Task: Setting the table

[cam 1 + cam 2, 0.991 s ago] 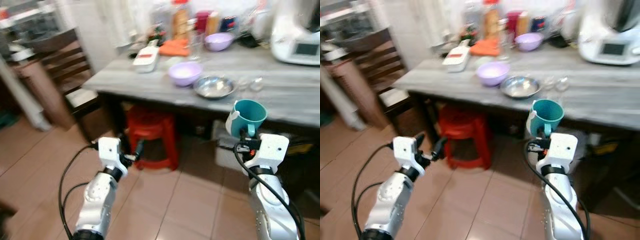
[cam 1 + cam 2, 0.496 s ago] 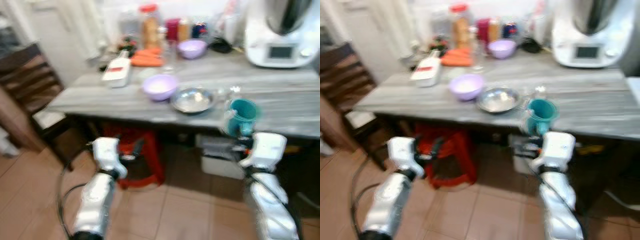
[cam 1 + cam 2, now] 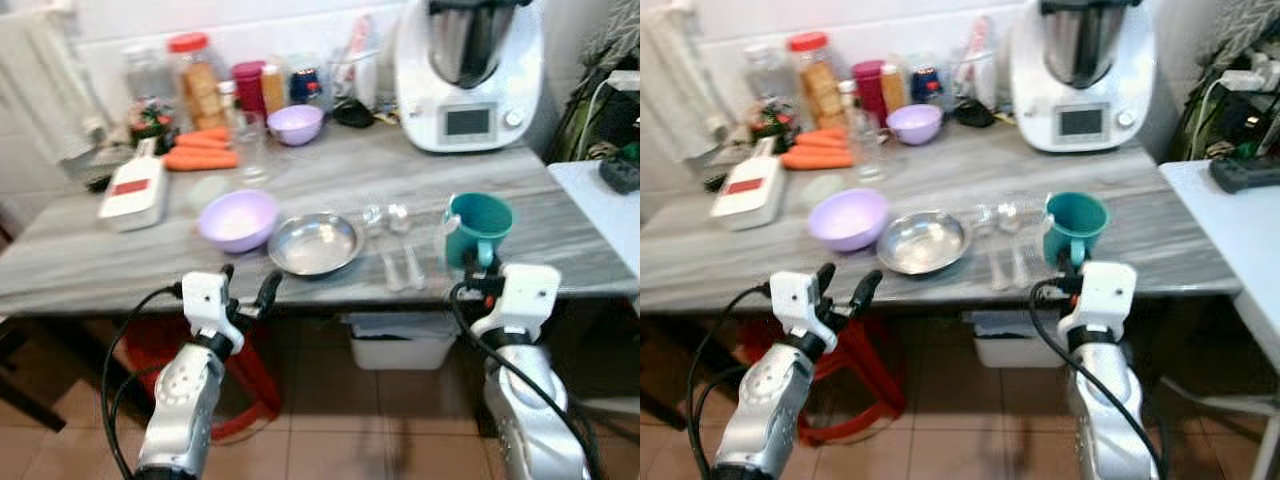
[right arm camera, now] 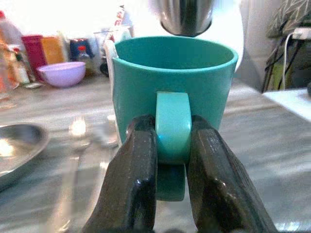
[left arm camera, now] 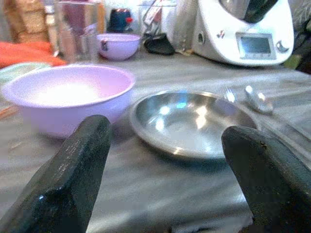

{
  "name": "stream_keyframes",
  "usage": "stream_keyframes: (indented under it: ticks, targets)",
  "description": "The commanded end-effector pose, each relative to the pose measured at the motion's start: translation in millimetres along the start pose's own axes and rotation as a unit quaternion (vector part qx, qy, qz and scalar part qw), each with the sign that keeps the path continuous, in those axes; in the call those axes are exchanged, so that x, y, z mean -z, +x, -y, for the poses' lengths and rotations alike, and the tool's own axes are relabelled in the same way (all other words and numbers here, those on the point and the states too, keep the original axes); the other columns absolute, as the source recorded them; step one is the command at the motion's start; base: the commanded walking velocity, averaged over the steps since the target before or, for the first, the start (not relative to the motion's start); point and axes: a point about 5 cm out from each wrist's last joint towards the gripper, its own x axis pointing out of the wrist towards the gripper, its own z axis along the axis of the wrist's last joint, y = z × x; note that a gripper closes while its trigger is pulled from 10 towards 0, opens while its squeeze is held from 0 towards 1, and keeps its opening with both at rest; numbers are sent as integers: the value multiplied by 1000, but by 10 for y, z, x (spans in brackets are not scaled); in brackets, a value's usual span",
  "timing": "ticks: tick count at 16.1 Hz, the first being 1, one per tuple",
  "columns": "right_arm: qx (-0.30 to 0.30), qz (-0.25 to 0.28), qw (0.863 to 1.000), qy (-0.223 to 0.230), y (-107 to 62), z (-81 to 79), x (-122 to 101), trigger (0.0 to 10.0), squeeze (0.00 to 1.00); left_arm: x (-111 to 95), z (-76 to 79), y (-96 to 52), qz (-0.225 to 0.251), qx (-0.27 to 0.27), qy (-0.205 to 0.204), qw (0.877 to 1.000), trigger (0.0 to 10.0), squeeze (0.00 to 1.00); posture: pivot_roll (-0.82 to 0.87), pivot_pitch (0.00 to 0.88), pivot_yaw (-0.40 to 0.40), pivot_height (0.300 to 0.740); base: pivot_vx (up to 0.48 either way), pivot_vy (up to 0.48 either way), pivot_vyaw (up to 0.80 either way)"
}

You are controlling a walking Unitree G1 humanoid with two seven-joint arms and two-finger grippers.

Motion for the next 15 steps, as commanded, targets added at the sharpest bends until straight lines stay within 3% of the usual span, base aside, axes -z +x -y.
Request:
stream_keyframes:
  ticks: [1, 6, 11, 15]
  targets:
    - [-26, 36, 999, -4, 25, -114, -151, 10000, 0, -41, -107, -63, 0, -18, 17, 1000, 10000, 0, -158, 0, 104, 740, 322, 0, 0]
    - [-32, 41, 999, -5, 16, -135, -176, 10000, 0, -68, -142, -193, 2, -21, 42, 999, 10000, 0, -151, 0, 102, 740, 49, 0, 553]
    - [-32, 40, 999, -4, 22, -135, -177, 10000, 0, -64, -156, -233, -9, -15, 54, 998, 10000, 0, -149, 0, 101, 740, 0, 0, 0]
    - [-28, 40, 999, -7, 16, -127, -173, 10000, 0, -103, -29, -210, 0, 34, 37, 999, 10000, 0, -154, 0, 104, 740, 0, 0, 0]
